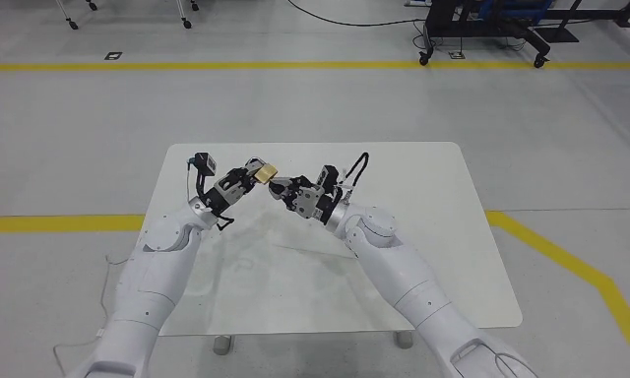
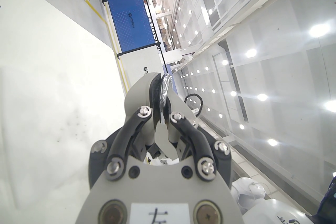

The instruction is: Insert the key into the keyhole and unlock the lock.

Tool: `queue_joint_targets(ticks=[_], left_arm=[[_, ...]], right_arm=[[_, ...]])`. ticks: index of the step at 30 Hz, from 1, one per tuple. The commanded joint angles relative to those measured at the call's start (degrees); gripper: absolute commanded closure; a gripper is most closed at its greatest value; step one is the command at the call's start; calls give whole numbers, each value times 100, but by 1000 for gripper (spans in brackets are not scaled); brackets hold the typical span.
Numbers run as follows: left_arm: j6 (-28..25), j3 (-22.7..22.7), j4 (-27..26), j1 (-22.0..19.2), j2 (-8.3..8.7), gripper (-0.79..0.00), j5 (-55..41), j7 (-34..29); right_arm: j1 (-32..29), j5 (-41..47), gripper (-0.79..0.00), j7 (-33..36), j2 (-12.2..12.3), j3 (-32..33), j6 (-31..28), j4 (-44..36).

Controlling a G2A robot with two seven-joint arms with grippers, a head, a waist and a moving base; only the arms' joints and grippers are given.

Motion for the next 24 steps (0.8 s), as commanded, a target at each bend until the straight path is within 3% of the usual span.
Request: queue_joint_targets(ticks=[1,8,11,12,14,16,17,20,24], left_arm=[[-27,-1,1,2,0,0,10,0],[-88,-11,4,3,4,0,32,-32],[-102,-12,6,4,4,0,23,-53],[-99,-10,7,5,4,0,18,-66],[-94,-7,7,5,4,0,15,-78],[-84,-3,6,4,4,0,18,-89],[-75,-2,7,5,3,0,5,-99],[-29,-5,16,2,1,0,-56,-132],[7,-17,26,-10,3,0,-97,-162]], right_arm=[[8,197,0,75,-5,34,128,34],[45,319,0,162,-10,60,207,98],[62,-15,0,11,6,34,-17,75],[57,-50,-18,53,7,26,-77,55],[67,-391,-231,-34,25,-7,-289,46],[58,-491,-274,-1,29,-25,-394,0],[69,-713,-265,-39,42,-51,-486,-9],[55,-1032,-142,-8,68,-75,-663,-97],[23,-1759,-111,-276,123,-87,-973,-245]])
